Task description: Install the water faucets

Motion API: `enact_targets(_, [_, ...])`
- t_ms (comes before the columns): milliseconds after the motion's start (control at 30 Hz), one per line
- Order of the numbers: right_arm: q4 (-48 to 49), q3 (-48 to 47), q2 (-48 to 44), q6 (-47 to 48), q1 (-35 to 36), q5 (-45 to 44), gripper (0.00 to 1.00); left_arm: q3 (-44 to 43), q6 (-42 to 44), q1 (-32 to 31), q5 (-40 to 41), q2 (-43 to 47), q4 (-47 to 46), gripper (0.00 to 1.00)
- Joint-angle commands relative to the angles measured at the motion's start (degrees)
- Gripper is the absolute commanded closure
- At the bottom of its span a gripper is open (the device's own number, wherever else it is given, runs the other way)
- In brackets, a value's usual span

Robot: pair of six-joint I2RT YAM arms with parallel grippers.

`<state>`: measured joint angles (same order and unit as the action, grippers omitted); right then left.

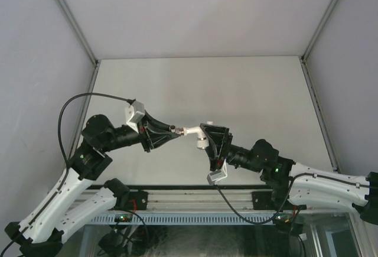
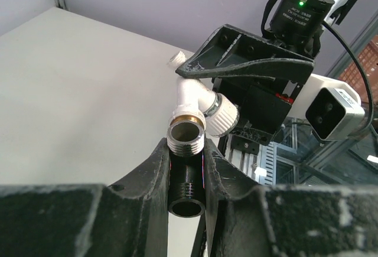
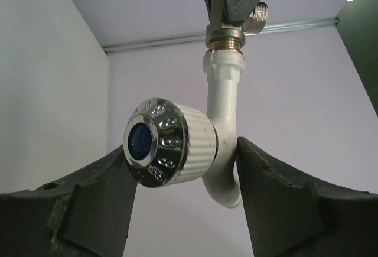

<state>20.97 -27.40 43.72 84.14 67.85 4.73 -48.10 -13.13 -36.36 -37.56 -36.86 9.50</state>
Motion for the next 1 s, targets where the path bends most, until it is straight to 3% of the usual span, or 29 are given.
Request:
enact_targets(0, [4.91, 0.15, 0.39, 0.57, 0.92, -0.65, 0.41, 0.28, -1.55, 0.23, 0.88, -0.52, -4.9, 1.0])
enact_targets(133, [3.98, -0.96, -0.9, -6.14, 1.08, 0.79, 0.65, 1.33, 0.15, 0.24, 1.88, -0.5, -4.85, 1.0])
enact_targets(267, [-3.02, -3.12, -2.92, -15.35, 1.05, 1.78, 0.89, 3.11, 3.7, 0.24, 0.94, -0.02, -5.51, 1.0])
enact_targets(400, [-5.96, -3.48, -4.04, -23.79, 1.01, 5.47, 0.99, 5.03, 9.08, 0.24, -0.55, 0.12, -6.8, 1.0])
enact_targets(567, [-7.69, -5.45, -4.37, -44.51, -3.09, 14.27, 1.0, 8.88, 14.66, 0.24, -0.26, 0.51, -11.41, 1.0])
enact_targets(800, [0.13, -5.84, -3.17, -78.02, -19.98, 31.68, 1.0, 14.95, 16.93, 0.24, 1.7, -0.95, -21.96, 1.0])
enact_targets(967, [4.03, -6.63, -0.33, -101.25, -25.66, 34.77, 1.0, 15.39, 19.33, 0.24, -0.01, -3.96, -24.77, 1.0])
